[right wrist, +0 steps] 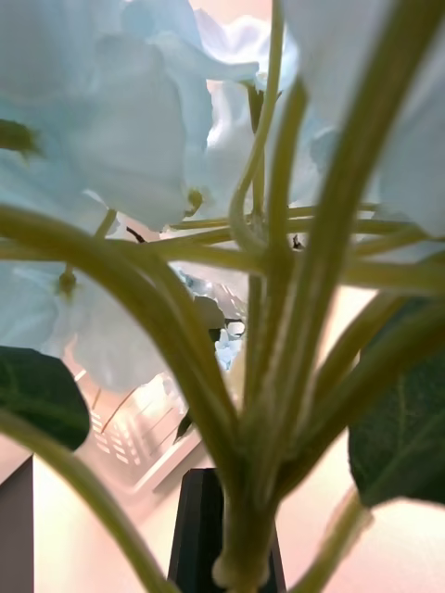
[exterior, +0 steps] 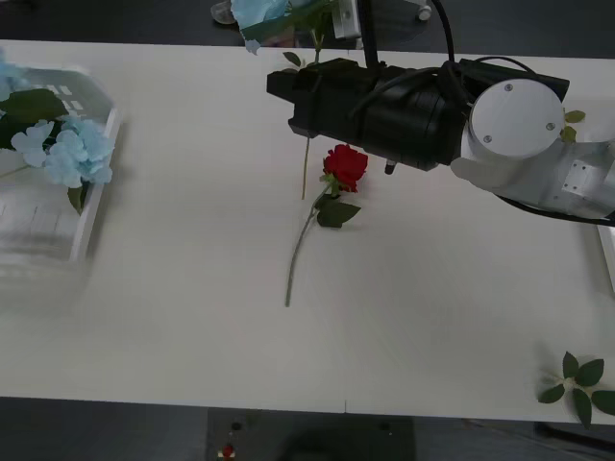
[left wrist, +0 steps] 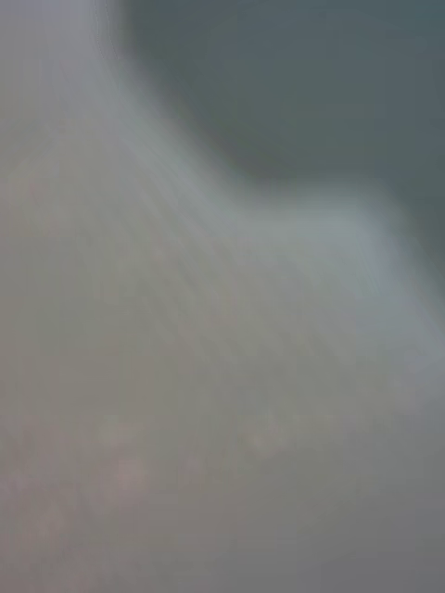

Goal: Put the red flowers into the right box and the blue flowers into the left box

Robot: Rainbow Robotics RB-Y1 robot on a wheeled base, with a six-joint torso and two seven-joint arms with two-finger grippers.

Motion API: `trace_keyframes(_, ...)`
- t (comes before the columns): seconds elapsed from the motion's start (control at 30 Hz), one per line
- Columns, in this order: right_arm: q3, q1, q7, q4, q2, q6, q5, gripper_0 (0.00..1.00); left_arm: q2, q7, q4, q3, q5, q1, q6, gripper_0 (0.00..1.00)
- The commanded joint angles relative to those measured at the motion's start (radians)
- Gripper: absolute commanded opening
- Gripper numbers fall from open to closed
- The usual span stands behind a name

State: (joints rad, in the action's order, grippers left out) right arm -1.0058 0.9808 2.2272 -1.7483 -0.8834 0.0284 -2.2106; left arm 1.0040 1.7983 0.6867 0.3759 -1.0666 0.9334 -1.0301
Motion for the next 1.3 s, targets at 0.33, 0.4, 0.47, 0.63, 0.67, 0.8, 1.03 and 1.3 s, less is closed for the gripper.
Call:
trace_keyframes(0.33, 0.006, 0.019, 0.009, -0.01, -0.002, -0.004, -0.003, 0.0, -0.065, -0.05, 0.007, -0.034, -0.009, -0.099, 0.193, 0.0)
trace_keyframes(0.4, 0.006, 0.019, 0.009, -0.01, -0.002, -0.004, -0.003, 0.0, -0.064, -0.05, 0.007, -0.032, -0.004, -0.102, 0.199, 0.0)
trace_keyframes(0.47, 0.006, 0.019, 0.009, -0.01, -0.002, -0.004, -0.003, 0.0, -0.065, -0.051, 0.005, -0.034, 0.001, -0.102, 0.197, 0.07)
trace_keyframes(0.63, 0.006, 0.019, 0.009, -0.01, -0.002, -0.004, -0.003, 0.0, -0.064, -0.05, 0.007, -0.034, 0.005, -0.102, 0.197, 0.79)
trace_keyframes(0.67, 0.006, 0.019, 0.009, -0.01, -0.002, -0.004, -0.003, 0.0, -0.064, -0.05, 0.007, -0.034, 0.007, -0.102, 0.197, 0.83)
trace_keyframes(0.8, 0.006, 0.019, 0.009, -0.01, -0.002, -0.004, -0.003, 0.0, -0.054, -0.045, 0.005, -0.034, 0.013, -0.102, 0.194, 0.84)
trace_keyframes(1.03, 0.006, 0.019, 0.009, -0.01, -0.002, -0.004, -0.003, 0.0, 0.011, 0.019, 0.007, -0.032, -0.019, -0.053, 0.012, 0.84)
trace_keyframes(1.3, 0.006, 0.019, 0.009, -0.01, -0.002, -0.004, -0.003, 0.0, 0.134, 0.082, 0.094, -0.058, -0.171, 0.016, -0.304, 0.84)
